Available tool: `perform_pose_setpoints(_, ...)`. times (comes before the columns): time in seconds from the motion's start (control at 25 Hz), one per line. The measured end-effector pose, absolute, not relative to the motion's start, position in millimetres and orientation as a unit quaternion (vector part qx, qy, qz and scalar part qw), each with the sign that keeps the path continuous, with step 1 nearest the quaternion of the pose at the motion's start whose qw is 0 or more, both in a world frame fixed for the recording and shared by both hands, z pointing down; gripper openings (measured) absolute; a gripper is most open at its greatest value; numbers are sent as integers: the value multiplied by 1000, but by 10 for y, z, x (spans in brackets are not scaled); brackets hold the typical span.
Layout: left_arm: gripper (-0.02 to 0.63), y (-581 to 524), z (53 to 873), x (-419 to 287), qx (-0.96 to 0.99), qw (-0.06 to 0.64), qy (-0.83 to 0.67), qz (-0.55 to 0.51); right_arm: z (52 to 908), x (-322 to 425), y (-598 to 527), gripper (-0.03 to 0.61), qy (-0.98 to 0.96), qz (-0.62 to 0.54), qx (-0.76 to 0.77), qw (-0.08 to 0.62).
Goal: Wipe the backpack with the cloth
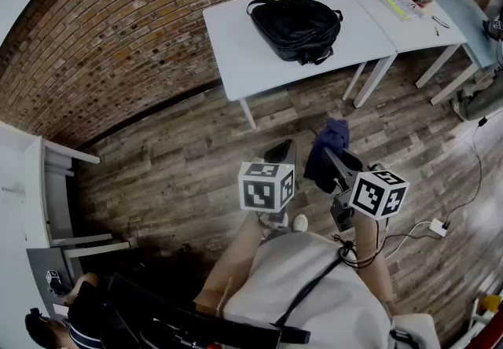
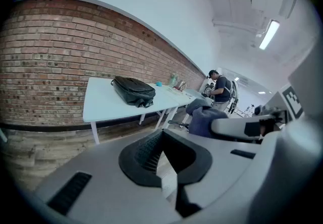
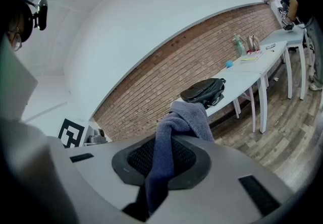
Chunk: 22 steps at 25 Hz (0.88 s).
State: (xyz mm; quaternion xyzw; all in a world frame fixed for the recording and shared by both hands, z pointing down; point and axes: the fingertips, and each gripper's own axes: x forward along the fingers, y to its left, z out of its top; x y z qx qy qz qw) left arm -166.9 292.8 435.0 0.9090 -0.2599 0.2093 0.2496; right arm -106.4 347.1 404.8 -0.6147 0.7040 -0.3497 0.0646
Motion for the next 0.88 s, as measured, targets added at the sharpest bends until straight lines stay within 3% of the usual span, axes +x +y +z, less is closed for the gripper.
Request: perform_pose_setpoints(0.88,3,2758,4372,-1798,909,263,-251,205,4022,-1016,3365,46,688,-344,-635,70)
